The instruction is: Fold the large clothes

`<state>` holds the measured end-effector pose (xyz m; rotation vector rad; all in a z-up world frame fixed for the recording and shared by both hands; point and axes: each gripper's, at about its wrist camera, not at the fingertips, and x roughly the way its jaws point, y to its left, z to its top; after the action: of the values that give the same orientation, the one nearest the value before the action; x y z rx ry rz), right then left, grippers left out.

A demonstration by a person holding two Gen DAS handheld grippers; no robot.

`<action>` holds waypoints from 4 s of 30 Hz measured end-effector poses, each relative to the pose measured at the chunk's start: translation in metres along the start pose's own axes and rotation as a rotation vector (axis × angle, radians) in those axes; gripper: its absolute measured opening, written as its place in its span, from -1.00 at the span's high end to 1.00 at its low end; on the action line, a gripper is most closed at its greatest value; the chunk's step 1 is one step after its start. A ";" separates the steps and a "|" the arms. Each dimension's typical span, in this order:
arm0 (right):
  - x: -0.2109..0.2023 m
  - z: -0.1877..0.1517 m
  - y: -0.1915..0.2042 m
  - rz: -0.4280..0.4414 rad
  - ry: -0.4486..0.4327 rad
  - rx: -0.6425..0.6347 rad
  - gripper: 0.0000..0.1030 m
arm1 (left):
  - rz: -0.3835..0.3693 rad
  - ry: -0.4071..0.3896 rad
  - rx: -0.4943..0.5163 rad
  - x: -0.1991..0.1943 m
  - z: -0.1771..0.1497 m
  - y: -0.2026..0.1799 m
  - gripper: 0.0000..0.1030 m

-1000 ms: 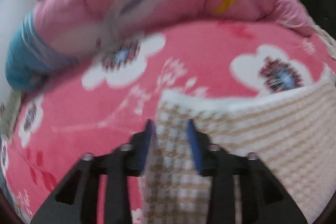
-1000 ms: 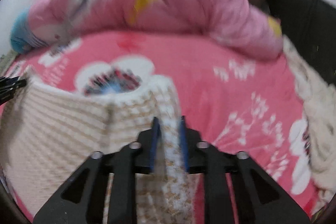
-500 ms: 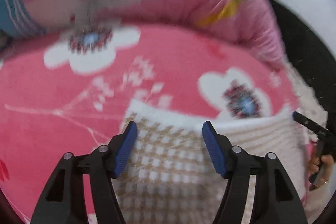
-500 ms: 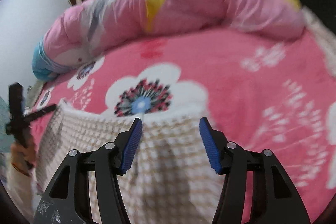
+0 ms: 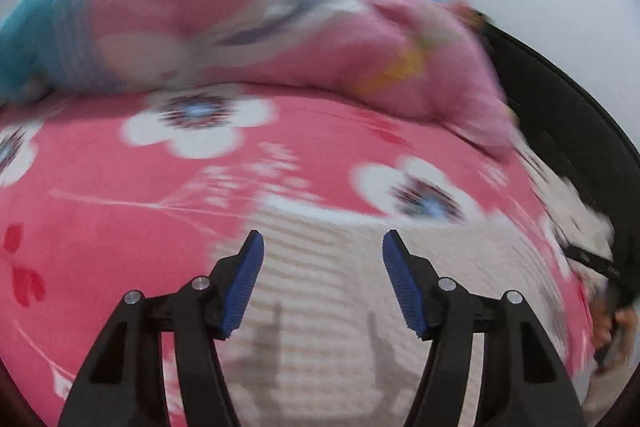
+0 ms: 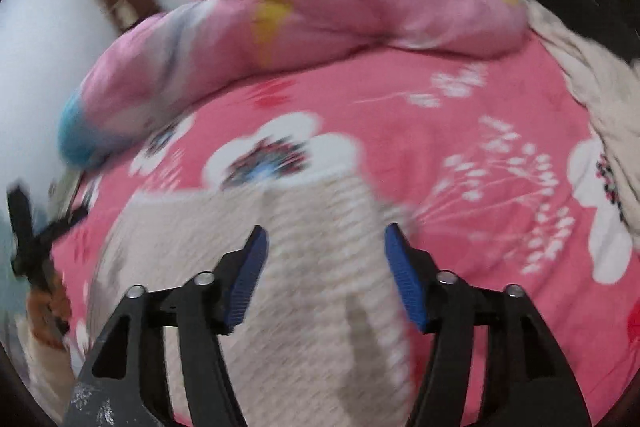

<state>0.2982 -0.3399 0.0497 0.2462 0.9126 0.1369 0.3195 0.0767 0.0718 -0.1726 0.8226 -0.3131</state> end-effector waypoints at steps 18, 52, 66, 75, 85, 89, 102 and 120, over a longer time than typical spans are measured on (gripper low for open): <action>0.031 -0.135 0.107 -0.145 0.067 -0.246 -0.36 | 0.084 0.096 0.290 -0.006 -0.135 -0.095 -0.44; -0.095 -0.198 0.106 -0.207 -0.124 -0.143 -0.84 | 0.137 -0.172 0.042 -0.157 -0.170 -0.074 -0.90; -0.134 -0.200 0.132 -0.366 -0.328 -0.226 -0.84 | 0.388 -0.198 0.091 -0.172 -0.168 -0.105 -0.90; -0.124 -0.197 0.130 -0.346 -0.260 -0.198 -0.84 | 0.428 -0.207 0.128 -0.172 -0.178 -0.122 -0.90; -0.110 -0.200 0.117 -0.318 -0.156 -0.110 -0.84 | 0.437 -0.074 0.007 -0.149 -0.184 -0.111 -0.90; -0.107 -0.202 0.115 -0.308 -0.133 -0.094 -0.84 | 0.459 -0.030 -0.026 -0.142 -0.185 -0.111 -0.90; -0.094 -0.202 0.119 -0.310 -0.079 -0.115 -0.84 | 0.465 0.036 -0.027 -0.130 -0.189 -0.118 -0.90; -0.088 -0.202 0.117 -0.328 -0.056 -0.116 -0.84 | 0.460 0.070 -0.014 -0.122 -0.191 -0.117 -0.90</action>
<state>0.0830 -0.2159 0.0302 -0.0086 0.8743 -0.1196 0.0762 0.0026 0.0598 0.0180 0.9077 0.1203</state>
